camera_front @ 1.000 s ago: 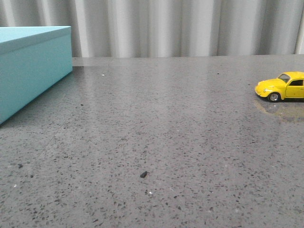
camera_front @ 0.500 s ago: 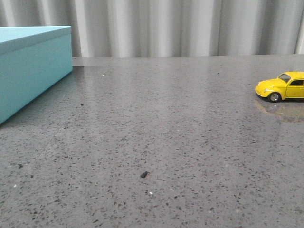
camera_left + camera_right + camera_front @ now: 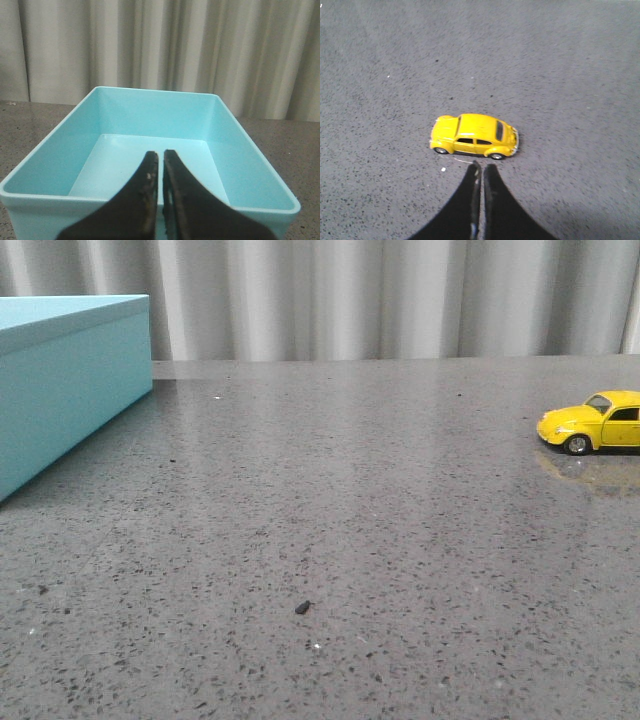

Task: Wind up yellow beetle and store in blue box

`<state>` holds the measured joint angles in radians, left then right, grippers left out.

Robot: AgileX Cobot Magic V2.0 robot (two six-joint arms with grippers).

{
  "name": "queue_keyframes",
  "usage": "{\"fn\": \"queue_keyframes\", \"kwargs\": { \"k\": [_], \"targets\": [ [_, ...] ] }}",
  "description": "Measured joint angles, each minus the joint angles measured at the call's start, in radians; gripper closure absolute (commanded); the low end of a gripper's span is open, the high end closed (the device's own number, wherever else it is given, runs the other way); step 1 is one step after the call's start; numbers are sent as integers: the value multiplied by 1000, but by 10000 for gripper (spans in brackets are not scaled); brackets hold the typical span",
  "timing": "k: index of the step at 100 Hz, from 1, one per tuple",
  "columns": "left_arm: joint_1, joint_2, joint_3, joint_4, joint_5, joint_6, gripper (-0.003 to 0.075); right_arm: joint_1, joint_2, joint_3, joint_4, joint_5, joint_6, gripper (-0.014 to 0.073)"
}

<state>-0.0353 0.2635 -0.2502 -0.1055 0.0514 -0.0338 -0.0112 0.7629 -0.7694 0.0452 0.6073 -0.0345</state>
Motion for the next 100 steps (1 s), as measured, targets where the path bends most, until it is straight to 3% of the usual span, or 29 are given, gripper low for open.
{"fn": "queue_keyframes", "kwargs": {
  "k": [61,100],
  "targets": [
    [0,0,0,0,0,0,741,49,609,-501,11,352,0,655],
    [0,0,0,0,0,0,741,49,810,-616,11,455,11,655]
  ]
}}
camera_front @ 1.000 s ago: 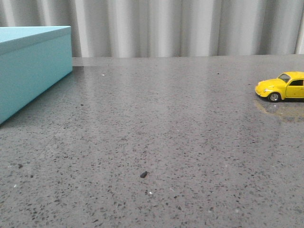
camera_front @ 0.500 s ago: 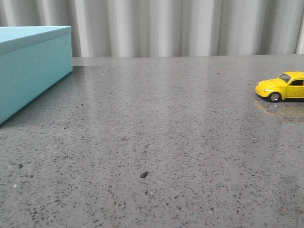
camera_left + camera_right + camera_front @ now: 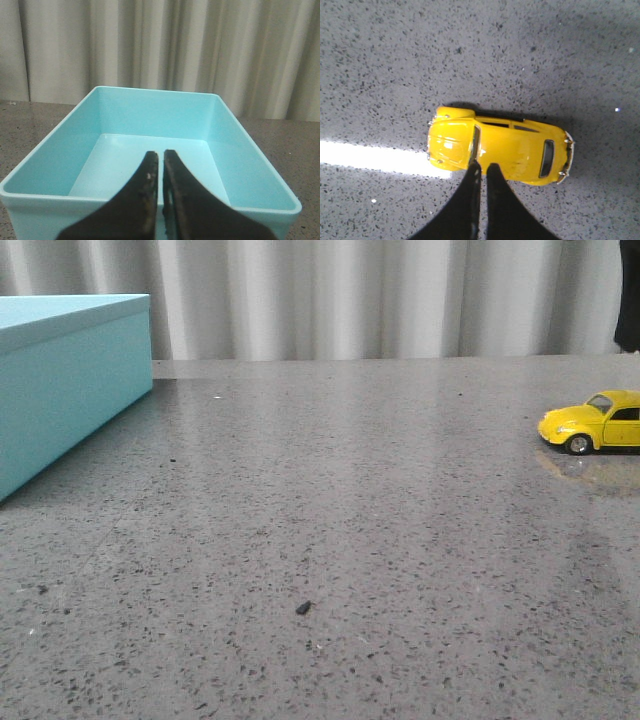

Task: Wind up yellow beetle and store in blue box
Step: 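Lower the right gripper onto the roof of the yellow beetle car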

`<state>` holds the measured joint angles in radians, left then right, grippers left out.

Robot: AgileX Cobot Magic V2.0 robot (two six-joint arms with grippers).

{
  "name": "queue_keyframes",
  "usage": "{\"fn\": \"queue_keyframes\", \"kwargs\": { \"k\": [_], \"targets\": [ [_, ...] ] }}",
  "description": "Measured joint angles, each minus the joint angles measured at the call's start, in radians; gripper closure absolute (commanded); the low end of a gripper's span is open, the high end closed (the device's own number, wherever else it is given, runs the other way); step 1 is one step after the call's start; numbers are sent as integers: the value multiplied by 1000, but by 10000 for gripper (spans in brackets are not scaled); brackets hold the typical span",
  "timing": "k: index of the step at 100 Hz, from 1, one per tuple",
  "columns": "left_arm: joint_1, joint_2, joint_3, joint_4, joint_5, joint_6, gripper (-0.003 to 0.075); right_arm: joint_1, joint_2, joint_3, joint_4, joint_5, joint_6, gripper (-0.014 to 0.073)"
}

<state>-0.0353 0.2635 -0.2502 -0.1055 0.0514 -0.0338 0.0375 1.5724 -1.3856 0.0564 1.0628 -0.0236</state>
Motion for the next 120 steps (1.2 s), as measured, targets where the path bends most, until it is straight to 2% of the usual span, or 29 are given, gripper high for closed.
{"fn": "queue_keyframes", "kwargs": {
  "k": [56,81,120],
  "targets": [
    [0,0,0,0,0,0,741,0,102,-52,0,17,24,655],
    [0,0,0,0,0,0,741,4,109,-52,-56,27,49,655],
    [0,0,0,0,0,0,741,4,109,-52,-66,33,64,655]
  ]
}}
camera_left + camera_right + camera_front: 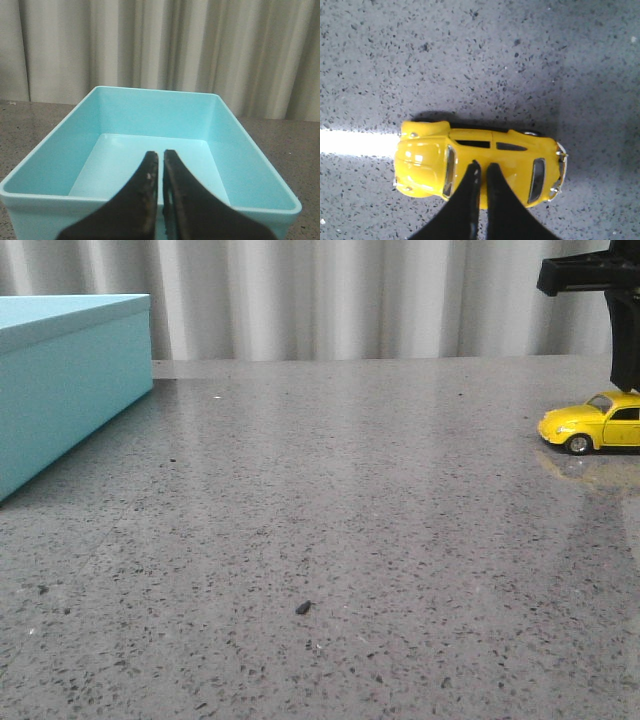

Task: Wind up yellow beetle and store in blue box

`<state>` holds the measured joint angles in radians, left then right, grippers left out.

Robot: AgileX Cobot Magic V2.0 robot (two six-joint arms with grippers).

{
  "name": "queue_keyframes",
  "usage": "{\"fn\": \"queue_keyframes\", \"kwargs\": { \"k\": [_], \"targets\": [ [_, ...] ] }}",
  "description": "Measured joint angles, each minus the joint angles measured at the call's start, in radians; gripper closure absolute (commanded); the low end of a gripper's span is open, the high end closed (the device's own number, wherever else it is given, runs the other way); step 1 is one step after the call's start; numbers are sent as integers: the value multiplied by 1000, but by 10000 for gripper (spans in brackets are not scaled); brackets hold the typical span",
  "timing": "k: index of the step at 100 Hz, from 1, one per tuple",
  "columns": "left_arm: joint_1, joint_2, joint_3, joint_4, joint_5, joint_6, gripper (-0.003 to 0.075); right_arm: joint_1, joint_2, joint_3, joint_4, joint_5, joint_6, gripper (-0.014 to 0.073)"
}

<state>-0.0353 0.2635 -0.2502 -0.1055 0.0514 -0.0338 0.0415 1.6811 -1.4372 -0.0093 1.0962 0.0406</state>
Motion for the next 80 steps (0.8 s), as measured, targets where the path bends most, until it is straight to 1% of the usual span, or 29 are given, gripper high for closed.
{"fn": "queue_keyframes", "kwargs": {
  "k": [80],
  "targets": [
    [0,0,0,0,0,0,741,-5,38,-23,-7,24,3,655]
  ]
}}
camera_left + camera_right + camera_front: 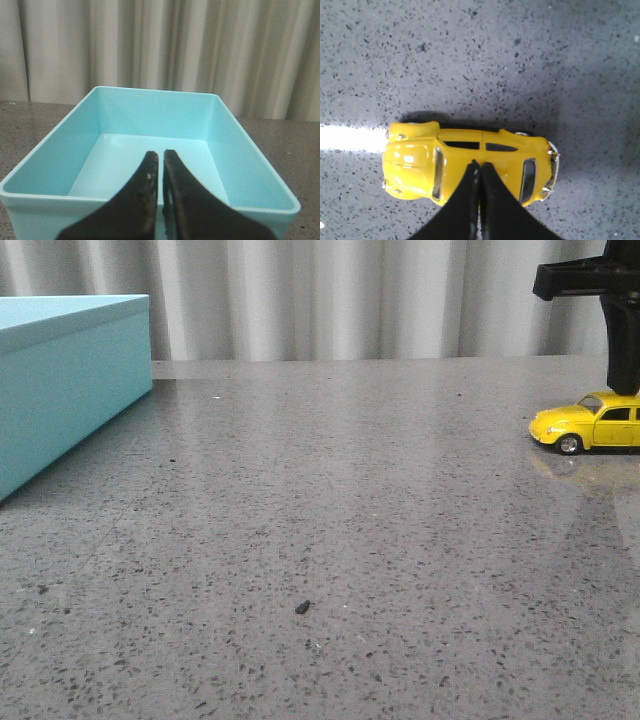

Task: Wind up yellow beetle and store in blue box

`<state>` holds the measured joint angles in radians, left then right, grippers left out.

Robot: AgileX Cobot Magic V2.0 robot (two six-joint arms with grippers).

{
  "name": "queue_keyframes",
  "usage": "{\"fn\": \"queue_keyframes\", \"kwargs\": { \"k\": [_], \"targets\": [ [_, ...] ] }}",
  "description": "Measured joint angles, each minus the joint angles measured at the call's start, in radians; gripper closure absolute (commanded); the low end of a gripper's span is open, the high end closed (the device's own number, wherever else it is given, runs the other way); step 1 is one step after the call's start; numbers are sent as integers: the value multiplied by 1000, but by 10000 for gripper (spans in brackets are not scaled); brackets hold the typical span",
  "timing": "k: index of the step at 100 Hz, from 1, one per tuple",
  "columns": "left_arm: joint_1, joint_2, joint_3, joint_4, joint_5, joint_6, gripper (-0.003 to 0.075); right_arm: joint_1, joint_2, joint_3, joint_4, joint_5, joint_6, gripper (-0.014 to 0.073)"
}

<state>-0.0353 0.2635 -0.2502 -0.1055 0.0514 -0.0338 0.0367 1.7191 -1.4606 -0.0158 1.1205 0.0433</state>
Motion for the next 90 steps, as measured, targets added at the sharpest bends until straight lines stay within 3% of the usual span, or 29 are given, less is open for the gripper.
{"fn": "queue_keyframes", "kwargs": {
  "k": [22,53,90],
  "targets": [
    [0,0,0,0,0,0,741,-38,4,-4,5,11,1,655],
    [0,0,0,0,0,0,741,-86,6,-4,-100,35,1,655],
    [0,0,0,0,0,0,741,-206,12,-4,-144,38,1,655]
  ]
}}
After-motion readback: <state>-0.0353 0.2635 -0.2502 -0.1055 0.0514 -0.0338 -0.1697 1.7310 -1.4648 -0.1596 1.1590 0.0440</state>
